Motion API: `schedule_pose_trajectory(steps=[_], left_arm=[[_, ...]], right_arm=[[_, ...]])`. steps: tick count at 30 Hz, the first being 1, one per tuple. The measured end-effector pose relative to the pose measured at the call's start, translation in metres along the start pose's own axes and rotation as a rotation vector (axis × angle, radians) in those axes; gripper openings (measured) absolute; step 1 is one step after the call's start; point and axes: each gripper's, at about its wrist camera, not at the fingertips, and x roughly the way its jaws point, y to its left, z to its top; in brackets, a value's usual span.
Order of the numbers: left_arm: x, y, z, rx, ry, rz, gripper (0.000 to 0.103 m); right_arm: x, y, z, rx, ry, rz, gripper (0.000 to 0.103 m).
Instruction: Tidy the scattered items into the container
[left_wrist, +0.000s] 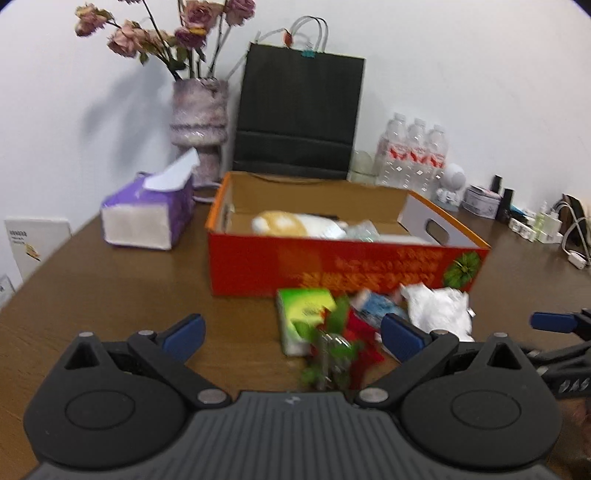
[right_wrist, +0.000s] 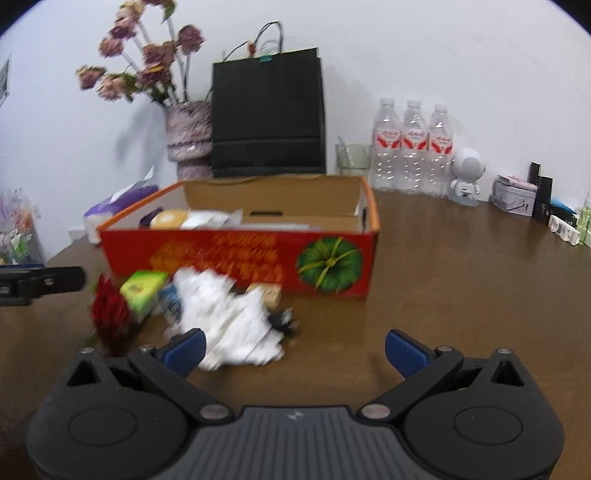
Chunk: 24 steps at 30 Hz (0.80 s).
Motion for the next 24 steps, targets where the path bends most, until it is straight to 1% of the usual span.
schedule_pose_trajectory(steps=[4, 9, 15, 17, 18, 19, 20, 21, 22, 23, 24], left_arm=[[0.002, -0.010, -0.002, 0.015, 0.005, -0.029, 0.103], [0.007, -0.016, -0.002, 0.021, 0.011, -0.036, 0.103], [0.025, -0.019, -0.001, -0.002, 0.049, -0.017, 0.102], [0.031, -0.017, -0.001, -0.032, 0.070, -0.019, 0.087], [0.034, -0.014, -0.001, -0.055, 0.083, -0.034, 0.066], [0.035, -0.012, -0.001, -0.074, 0.098, -0.054, 0.056], [0.036, -0.010, -0.002, -0.087, 0.104, -0.074, 0.041], [0.034, -0.009, -0.002, -0.087, 0.098, -0.080, 0.040], [0.031, -0.008, -0.002, -0.083, 0.084, -0.079, 0.039], [0.029, -0.008, -0.001, -0.082, 0.071, -0.077, 0.039], [0.027, -0.006, 0.000, -0.083, 0.060, -0.075, 0.039]], right_arm=[[0.004, 0.019, -0.004, -0.073, 0.017, -0.008, 0.103], [0.008, 0.024, 0.001, -0.068, 0.015, 0.002, 0.103], [0.025, 0.030, 0.011, -0.078, 0.012, 0.015, 0.103], [0.034, 0.037, 0.014, -0.114, 0.015, 0.013, 0.100], [0.038, 0.040, 0.015, -0.140, 0.015, 0.015, 0.097], [0.042, 0.043, 0.016, -0.164, 0.019, 0.020, 0.087], [0.046, 0.044, 0.017, -0.178, 0.028, 0.027, 0.071], [0.048, 0.045, 0.018, -0.181, 0.031, 0.026, 0.064], [0.048, 0.044, 0.018, -0.177, 0.028, 0.021, 0.048], [0.046, 0.041, 0.019, -0.162, 0.023, 0.031, 0.034], [0.043, 0.036, 0.020, -0.133, 0.017, 0.057, 0.028]])
